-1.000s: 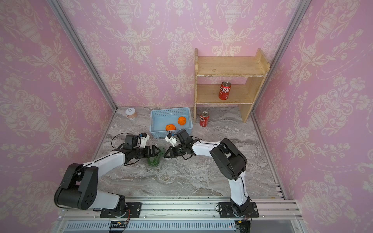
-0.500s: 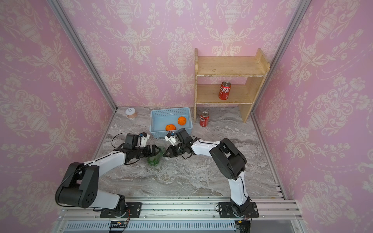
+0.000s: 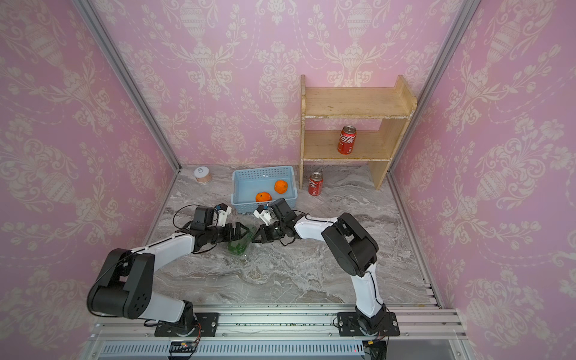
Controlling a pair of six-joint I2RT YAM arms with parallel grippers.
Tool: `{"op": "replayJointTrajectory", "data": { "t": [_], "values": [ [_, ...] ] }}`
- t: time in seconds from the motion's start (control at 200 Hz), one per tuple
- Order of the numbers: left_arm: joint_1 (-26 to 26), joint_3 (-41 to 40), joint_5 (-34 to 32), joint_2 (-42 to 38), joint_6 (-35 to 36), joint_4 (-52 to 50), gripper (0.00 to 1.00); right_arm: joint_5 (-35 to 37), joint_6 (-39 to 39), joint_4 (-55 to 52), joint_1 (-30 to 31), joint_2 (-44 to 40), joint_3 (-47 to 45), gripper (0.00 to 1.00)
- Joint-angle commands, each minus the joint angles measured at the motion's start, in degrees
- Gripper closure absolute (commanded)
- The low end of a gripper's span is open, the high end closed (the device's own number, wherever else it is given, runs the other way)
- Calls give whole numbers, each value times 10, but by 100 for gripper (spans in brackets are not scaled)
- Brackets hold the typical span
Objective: Take oranges out of containers
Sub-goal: Open the packing box at the center of the board.
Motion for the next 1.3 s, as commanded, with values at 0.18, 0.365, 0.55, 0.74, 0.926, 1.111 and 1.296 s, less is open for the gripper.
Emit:
{"op": "replayJointTrajectory", "data": {
  "t": [0.18,0.365,0.55,0.74,0.926,1.111,1.296],
  "values": [
    [-12,4,48,12,-17,-3,1,-8,40,77,-1,20,27,100],
    [-12,3,54,17,-22,8,1,3,32,61,-1,22,31,100],
    [-12,-11,73,21,-36,50,1,10,35,62,-2,24,30,97],
    [-12,-12,77,21,-38,59,1,12,37,65,-5,21,27,92],
    [-12,-14,76,19,-37,64,1,26,36,67,-11,11,19,82],
    [-12,-20,80,22,-44,82,1,55,66,95,-18,2,0,79],
    [-11,-24,83,23,-49,96,1,64,80,116,-19,5,-4,74]
  ]
}}
